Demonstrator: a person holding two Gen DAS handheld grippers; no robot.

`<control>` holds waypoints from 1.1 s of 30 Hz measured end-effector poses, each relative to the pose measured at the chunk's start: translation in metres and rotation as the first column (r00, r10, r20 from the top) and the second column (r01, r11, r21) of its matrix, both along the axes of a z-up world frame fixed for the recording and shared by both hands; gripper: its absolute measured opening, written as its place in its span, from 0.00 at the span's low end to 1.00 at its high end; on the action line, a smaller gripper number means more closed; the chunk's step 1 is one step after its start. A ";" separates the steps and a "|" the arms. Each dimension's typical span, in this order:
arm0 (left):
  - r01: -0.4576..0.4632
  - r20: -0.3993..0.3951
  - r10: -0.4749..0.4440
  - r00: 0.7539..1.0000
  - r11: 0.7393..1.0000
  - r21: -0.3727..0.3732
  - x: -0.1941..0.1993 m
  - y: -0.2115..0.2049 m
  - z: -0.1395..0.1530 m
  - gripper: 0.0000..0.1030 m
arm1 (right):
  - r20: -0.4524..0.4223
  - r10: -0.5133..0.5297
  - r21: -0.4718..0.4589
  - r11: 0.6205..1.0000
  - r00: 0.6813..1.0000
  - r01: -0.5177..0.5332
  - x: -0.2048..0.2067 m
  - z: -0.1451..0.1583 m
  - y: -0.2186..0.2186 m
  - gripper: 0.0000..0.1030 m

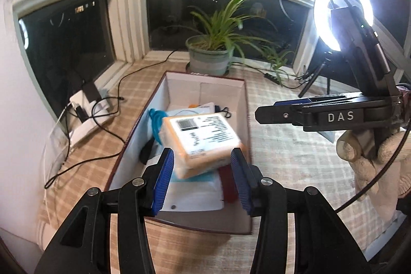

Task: Organize soft objects
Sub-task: 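Open the right gripper to drop the orange-and-white tissue pack into the box, then move the right gripper to the white polka-dot tissue pack while the left gripper approaches the grey sachet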

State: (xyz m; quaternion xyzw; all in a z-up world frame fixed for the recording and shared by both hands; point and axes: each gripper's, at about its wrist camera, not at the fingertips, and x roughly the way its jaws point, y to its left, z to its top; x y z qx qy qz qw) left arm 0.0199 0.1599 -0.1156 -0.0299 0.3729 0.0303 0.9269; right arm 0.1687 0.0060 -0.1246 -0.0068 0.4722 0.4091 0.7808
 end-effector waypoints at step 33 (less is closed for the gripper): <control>0.278 0.033 -0.281 0.959 0.958 0.075 0.014 -0.199 0.014 0.77 | 0.096 -0.450 0.025 0.893 0.888 0.450 -0.035 -0.016 -0.328 0.65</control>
